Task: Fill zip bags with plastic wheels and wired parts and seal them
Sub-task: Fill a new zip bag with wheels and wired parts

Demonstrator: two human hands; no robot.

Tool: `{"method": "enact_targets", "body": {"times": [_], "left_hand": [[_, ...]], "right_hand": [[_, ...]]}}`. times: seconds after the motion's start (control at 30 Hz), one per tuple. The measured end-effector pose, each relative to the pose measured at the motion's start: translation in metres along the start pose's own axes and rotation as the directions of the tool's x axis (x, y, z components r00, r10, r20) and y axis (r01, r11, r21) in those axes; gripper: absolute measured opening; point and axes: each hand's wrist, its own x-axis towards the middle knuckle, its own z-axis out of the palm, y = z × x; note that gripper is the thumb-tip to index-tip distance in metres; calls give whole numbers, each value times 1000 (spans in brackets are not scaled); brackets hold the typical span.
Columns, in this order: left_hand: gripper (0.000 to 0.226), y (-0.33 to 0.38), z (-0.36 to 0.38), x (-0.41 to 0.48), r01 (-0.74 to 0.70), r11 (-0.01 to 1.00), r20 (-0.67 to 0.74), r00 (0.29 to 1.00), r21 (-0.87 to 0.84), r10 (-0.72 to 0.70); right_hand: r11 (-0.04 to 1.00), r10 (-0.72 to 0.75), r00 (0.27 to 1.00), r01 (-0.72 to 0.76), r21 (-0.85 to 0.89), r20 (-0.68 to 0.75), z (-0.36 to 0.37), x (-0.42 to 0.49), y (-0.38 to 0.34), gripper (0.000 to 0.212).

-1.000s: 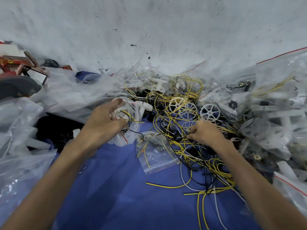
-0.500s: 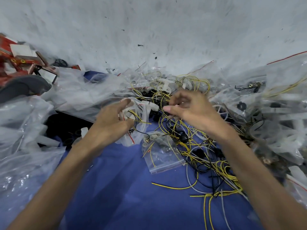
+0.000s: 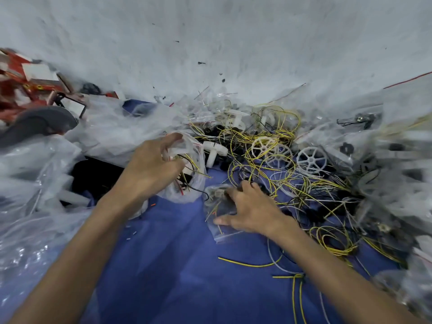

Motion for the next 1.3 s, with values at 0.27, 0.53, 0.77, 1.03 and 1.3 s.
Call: {"method": "enact_targets", "body": {"times": [0.27,0.53,0.77,1.03,1.3], "left_hand": [[54,-2,-3,-3,24,1000,10,1000,-18,-24],[51,5,-7,1,-38,999,99,995,29,35],[50,34,-12,16,-164,986,297,942,5,155],[53,69,-37,41,-510,808,471,813,296,341],[53,22,-53,52,-470,702,274,883,535,382]], "right_hand": [[963,-184,904,86,-257,-386,10,9,-1,32],[256,325,860,320,912,-393,-54,5,19,32],[62,-221,949,245,968,-226,-52,-13,-40,13],[898,-412,886,355,-259,-214,-87,12,-85,32],[701,-608,750,352,-621,-261,-115,8,-25,43]]}}
